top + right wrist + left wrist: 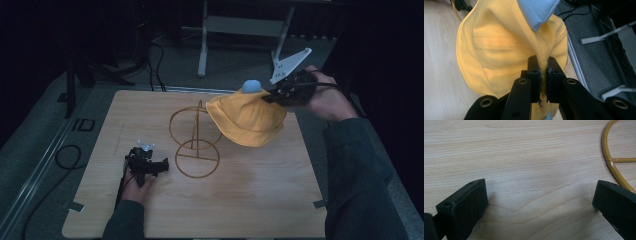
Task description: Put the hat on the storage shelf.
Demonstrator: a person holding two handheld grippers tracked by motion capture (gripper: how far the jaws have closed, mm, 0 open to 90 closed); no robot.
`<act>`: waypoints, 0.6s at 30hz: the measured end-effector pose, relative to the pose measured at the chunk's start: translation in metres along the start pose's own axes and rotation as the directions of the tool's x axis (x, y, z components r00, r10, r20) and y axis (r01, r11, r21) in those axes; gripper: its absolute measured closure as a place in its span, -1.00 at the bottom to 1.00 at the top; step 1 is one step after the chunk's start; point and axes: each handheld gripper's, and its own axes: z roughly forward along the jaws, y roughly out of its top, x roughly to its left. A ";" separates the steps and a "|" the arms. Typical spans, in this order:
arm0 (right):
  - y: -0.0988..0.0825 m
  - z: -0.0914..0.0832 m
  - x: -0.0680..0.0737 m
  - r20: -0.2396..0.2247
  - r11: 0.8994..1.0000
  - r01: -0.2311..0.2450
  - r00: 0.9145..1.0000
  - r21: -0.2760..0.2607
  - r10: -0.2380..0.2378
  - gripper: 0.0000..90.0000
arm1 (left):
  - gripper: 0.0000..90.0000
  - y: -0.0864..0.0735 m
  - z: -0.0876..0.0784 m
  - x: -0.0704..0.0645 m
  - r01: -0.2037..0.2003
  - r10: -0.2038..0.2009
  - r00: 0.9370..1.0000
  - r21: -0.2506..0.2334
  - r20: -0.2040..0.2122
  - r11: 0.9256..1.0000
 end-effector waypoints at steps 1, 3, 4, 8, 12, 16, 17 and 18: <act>0.002 -0.001 0.000 0.000 1.000 0.000 1.000 -0.004 0.000 0.87 | -1.00 0.000 0.000 0.000 0.000 0.000 1.000 0.000 0.000 1.000; 0.006 -0.001 0.001 0.000 1.000 0.008 1.000 -0.008 -0.008 0.87 | -1.00 0.000 0.000 0.000 0.000 0.000 1.000 0.000 0.000 1.000; 0.008 -0.001 0.001 0.001 1.000 0.011 1.000 -0.010 -0.011 0.87 | -1.00 0.000 0.000 0.000 0.000 0.000 1.000 0.000 0.000 1.000; 0.016 0.001 0.003 -0.002 1.000 0.021 1.000 -0.017 -0.021 0.87 | -1.00 0.000 0.000 0.000 0.000 0.000 1.000 0.000 0.000 1.000; 0.024 0.004 0.005 -0.006 0.999 0.030 1.000 -0.025 -0.030 0.87 | -1.00 0.000 0.000 0.000 0.001 -0.001 1.000 -0.001 0.000 1.000; 0.033 0.010 0.008 -0.013 0.998 0.036 0.999 -0.044 -0.036 0.87 | -1.00 0.000 0.000 0.000 0.000 0.000 1.000 -0.001 -0.003 1.000; 0.033 0.010 0.008 -0.013 0.998 0.036 0.999 -0.044 -0.036 0.87 | -1.00 0.000 0.000 0.000 0.000 0.000 1.000 -0.001 -0.003 1.000; 0.039 0.013 0.009 -0.014 0.998 0.037 0.999 -0.050 -0.038 0.87 | -1.00 0.000 0.000 0.000 0.000 0.000 1.000 0.000 -0.001 1.000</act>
